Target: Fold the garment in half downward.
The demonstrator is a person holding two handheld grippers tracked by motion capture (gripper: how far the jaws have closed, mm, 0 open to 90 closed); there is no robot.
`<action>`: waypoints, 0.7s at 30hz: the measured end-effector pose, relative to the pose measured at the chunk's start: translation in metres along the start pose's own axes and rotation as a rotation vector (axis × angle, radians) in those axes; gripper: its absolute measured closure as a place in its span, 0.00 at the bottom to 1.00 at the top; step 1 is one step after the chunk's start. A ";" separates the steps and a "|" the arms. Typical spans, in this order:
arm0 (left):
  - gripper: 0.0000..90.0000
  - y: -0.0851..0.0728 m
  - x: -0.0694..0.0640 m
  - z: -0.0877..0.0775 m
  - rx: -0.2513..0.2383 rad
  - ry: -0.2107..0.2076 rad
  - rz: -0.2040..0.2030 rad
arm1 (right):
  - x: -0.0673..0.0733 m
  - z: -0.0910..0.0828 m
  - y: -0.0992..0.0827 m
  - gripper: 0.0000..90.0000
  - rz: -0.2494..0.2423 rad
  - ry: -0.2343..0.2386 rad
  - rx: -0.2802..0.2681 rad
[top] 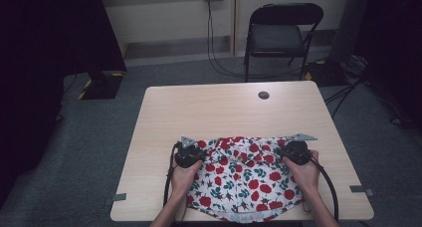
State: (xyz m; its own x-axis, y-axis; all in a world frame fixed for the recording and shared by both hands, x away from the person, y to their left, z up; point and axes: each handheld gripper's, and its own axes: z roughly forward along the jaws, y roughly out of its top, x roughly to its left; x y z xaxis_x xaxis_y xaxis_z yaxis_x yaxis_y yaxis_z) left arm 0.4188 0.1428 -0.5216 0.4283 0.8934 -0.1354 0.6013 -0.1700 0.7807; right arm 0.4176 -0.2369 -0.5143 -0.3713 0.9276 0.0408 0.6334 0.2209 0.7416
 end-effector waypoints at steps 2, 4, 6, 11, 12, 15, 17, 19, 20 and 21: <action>0.72 0.001 0.002 0.001 0.000 0.000 -0.006 | 0.000 0.003 0.003 0.81 0.002 0.002 0.004; 0.72 0.004 0.005 0.003 -0.003 0.006 -0.011 | 0.000 0.005 0.006 0.81 -0.001 0.004 0.010; 0.71 0.004 0.006 0.005 -0.014 0.015 -0.016 | 0.000 0.008 0.009 0.81 0.006 0.009 0.011; 0.71 0.004 0.009 0.006 -0.027 0.021 -0.034 | -0.003 0.013 0.013 0.80 0.028 0.030 0.001; 0.71 0.004 0.009 0.007 -0.029 0.026 -0.032 | -0.003 0.014 0.014 0.80 0.025 0.028 0.004; 0.71 0.007 0.012 0.009 -0.024 0.028 -0.037 | -0.001 0.019 0.020 0.79 0.015 0.016 0.015; 0.70 0.008 0.013 0.010 -0.026 0.031 -0.039 | 0.001 0.022 0.023 0.78 0.013 0.010 0.014; 0.70 0.009 0.014 0.010 -0.027 0.028 -0.043 | 0.002 0.024 0.023 0.78 0.017 0.011 0.003; 0.71 0.009 0.014 0.010 -0.027 0.028 -0.043 | 0.002 0.024 0.023 0.77 0.020 0.010 -0.002; 0.71 0.009 0.015 0.010 -0.021 0.025 -0.025 | 0.002 0.024 0.023 0.76 0.023 0.014 -0.004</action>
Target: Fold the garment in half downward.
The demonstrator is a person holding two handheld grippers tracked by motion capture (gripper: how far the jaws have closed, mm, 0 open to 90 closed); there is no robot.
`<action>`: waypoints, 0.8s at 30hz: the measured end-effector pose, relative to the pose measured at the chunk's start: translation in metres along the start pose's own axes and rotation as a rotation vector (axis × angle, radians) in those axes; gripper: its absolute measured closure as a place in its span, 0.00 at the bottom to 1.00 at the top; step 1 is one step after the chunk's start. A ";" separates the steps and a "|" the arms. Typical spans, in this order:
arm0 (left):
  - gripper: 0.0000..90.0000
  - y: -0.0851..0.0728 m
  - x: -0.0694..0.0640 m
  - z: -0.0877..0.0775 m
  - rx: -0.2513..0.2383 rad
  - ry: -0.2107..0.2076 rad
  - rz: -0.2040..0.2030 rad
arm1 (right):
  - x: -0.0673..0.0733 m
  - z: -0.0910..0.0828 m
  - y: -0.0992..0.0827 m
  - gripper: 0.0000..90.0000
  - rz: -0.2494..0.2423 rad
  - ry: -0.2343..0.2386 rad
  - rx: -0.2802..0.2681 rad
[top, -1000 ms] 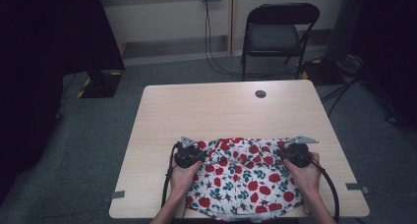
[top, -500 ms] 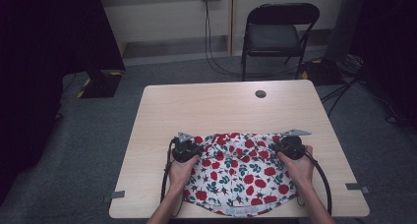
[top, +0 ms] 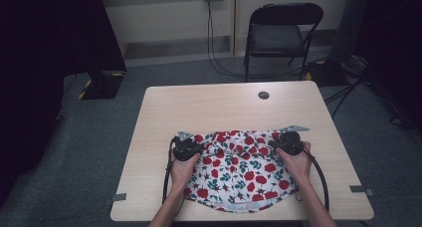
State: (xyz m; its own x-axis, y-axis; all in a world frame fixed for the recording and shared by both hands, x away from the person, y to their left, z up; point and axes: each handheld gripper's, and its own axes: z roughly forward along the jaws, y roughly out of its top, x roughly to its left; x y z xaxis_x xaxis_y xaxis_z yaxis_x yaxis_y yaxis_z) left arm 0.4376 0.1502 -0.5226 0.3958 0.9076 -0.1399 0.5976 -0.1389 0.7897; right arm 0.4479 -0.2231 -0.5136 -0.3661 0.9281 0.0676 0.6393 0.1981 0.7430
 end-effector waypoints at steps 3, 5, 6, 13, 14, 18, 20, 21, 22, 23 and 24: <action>0.67 -0.001 0.001 0.000 -0.004 -0.020 0.001 | 0.002 -0.001 0.000 0.69 -0.019 0.008 0.005; 0.62 0.000 0.001 -0.001 -0.004 -0.040 -0.013 | 0.003 -0.002 0.000 0.65 -0.018 0.018 0.003; 0.58 0.000 0.000 -0.003 -0.007 -0.058 -0.021 | 0.004 -0.003 0.000 0.64 -0.021 0.023 0.003; 0.45 0.009 0.004 -0.020 -0.060 -0.099 -0.052 | 0.009 -0.021 0.010 0.48 0.008 0.128 -0.041; 0.49 0.013 0.004 -0.021 -0.062 -0.105 -0.055 | 0.010 -0.022 0.013 0.48 0.004 0.131 -0.044; 0.53 0.027 -0.005 -0.015 -0.050 -0.127 -0.035 | 0.020 -0.026 0.032 0.42 0.006 0.153 -0.066; 0.52 0.035 -0.010 -0.009 -0.039 -0.135 -0.038 | 0.026 -0.024 0.043 0.42 -0.010 0.161 -0.056; 0.53 0.038 -0.012 -0.007 -0.040 -0.136 -0.041 | 0.030 -0.022 0.050 0.42 -0.005 0.160 -0.056; 0.54 0.043 -0.015 -0.003 -0.030 -0.131 -0.051 | 0.033 -0.020 0.053 0.42 -0.003 0.163 -0.051; 0.55 0.048 -0.017 0.000 -0.016 -0.133 -0.052 | 0.036 -0.017 0.058 0.43 -0.004 0.166 -0.042; 0.56 0.051 -0.018 0.003 -0.009 -0.133 -0.052 | 0.039 -0.013 0.062 0.46 -0.003 0.166 -0.034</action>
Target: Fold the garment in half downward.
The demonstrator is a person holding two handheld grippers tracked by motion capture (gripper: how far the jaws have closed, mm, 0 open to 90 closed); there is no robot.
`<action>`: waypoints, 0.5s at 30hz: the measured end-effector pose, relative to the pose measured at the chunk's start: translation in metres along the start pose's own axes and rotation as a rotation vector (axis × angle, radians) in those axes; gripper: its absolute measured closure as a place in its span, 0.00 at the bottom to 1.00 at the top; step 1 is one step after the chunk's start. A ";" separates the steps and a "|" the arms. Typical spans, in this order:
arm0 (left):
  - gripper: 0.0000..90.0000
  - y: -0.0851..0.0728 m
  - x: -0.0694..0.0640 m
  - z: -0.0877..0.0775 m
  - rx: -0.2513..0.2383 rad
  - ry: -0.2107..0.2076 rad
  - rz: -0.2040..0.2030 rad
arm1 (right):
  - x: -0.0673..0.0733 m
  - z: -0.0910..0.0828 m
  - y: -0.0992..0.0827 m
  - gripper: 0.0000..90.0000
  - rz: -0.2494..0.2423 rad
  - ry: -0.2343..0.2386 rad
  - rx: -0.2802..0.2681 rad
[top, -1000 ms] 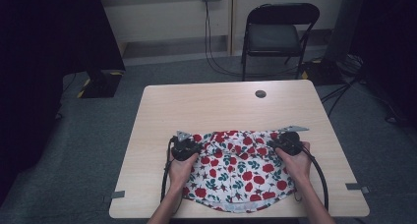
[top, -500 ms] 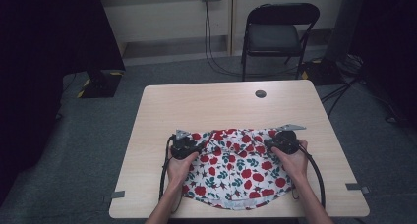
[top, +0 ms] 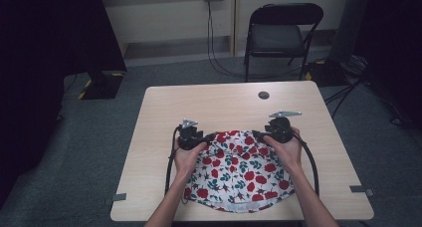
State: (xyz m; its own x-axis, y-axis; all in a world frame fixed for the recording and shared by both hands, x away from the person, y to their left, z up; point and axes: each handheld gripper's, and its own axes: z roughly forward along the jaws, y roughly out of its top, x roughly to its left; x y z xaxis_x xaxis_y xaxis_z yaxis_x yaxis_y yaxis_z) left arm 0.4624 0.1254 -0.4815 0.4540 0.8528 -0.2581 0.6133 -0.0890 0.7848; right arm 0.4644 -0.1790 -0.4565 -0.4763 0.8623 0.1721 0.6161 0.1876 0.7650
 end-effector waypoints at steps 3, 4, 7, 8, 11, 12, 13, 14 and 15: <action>0.57 0.011 -0.004 0.013 0.024 0.016 0.005 | 0.003 0.013 0.005 0.52 0.010 0.009 0.028; 0.57 0.013 -0.004 0.015 0.026 0.015 0.001 | 0.003 0.019 0.006 0.54 0.020 0.010 0.039; 0.57 0.020 -0.008 0.025 0.044 0.027 -0.006 | 0.003 0.031 0.009 0.56 0.047 0.009 0.060; 0.57 0.021 -0.007 0.028 0.050 0.026 -0.020 | 0.002 0.034 0.009 0.57 0.051 0.003 0.064; 0.56 0.022 -0.010 0.038 0.082 0.046 -0.023 | 0.002 0.044 0.008 0.60 0.071 -0.009 0.087; 0.55 0.020 -0.010 0.041 0.095 0.044 -0.021 | 0.002 0.046 0.008 0.60 0.073 -0.007 0.089; 0.55 0.020 -0.010 0.042 0.100 0.045 -0.021 | 0.002 0.048 0.007 0.60 0.078 -0.015 0.092; 0.54 0.019 -0.010 0.042 0.110 0.046 -0.024 | 0.002 0.049 0.006 0.61 0.079 -0.018 0.095; 0.54 0.020 -0.012 0.040 0.109 0.055 -0.020 | 0.002 0.050 0.006 0.61 0.082 -0.018 0.101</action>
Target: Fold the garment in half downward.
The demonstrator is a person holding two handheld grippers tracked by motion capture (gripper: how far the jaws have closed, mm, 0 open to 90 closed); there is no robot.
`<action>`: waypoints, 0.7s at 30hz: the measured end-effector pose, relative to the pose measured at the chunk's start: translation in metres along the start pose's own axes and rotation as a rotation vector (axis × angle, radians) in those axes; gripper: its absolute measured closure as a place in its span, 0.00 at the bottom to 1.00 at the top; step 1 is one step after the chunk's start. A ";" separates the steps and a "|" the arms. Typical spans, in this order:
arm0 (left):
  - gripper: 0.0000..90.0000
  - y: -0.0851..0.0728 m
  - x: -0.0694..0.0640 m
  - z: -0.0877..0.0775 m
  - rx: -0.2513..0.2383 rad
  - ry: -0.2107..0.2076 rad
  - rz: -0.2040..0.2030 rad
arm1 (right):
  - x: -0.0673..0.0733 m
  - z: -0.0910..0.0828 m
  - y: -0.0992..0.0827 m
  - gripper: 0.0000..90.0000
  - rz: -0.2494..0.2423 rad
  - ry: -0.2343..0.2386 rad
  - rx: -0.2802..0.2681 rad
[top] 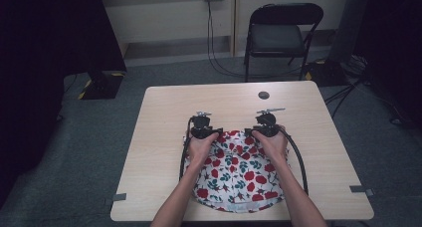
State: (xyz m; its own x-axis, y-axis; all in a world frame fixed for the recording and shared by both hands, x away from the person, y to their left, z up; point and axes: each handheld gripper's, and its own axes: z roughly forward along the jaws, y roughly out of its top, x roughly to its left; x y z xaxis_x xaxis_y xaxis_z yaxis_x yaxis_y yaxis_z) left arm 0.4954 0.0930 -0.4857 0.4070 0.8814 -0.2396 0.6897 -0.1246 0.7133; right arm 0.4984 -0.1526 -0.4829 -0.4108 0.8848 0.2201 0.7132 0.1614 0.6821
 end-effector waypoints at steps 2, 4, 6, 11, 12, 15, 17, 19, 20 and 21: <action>0.54 0.003 -0.002 -0.008 -0.005 0.012 -0.002 | 0.001 0.002 -0.001 0.61 -0.001 -0.006 0.008; 0.53 0.010 -0.006 -0.021 -0.021 0.019 0.008 | 0.002 0.004 -0.001 0.62 -0.006 -0.008 0.009; 0.53 0.014 -0.008 -0.029 -0.053 0.027 0.024 | 0.003 0.005 -0.001 0.62 -0.009 -0.014 0.010; 0.54 0.007 -0.004 -0.010 0.005 0.032 0.012 | 0.004 0.009 -0.005 0.63 -0.018 -0.024 0.032; 0.54 0.005 -0.003 -0.004 0.016 0.029 0.014 | 0.004 0.010 -0.005 0.63 -0.015 -0.031 0.034; 0.56 -0.002 -0.001 0.005 0.031 0.031 0.006 | 0.004 0.011 -0.007 0.64 -0.013 -0.027 0.038; 0.56 -0.005 0.001 0.011 0.039 0.026 -0.015 | 0.004 0.012 -0.008 0.65 -0.008 -0.026 0.040; 0.58 -0.006 0.001 0.013 0.046 0.018 -0.006 | 0.004 0.013 -0.009 0.65 -0.003 -0.026 0.040; 0.58 -0.007 0.000 0.013 0.048 0.017 0.002 | 0.004 0.013 -0.009 0.66 -0.003 -0.025 0.041; 0.60 -0.008 -0.001 0.013 0.053 0.009 0.007 | 0.004 0.013 -0.010 0.67 -0.003 -0.029 0.044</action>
State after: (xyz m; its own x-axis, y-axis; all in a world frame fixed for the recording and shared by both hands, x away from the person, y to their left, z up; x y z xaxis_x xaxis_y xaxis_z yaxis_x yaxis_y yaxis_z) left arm 0.4978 0.0873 -0.4996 0.4066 0.8844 -0.2290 0.7178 -0.1543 0.6789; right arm 0.4973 -0.1451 -0.4978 -0.3970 0.8964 0.1971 0.7365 0.1830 0.6512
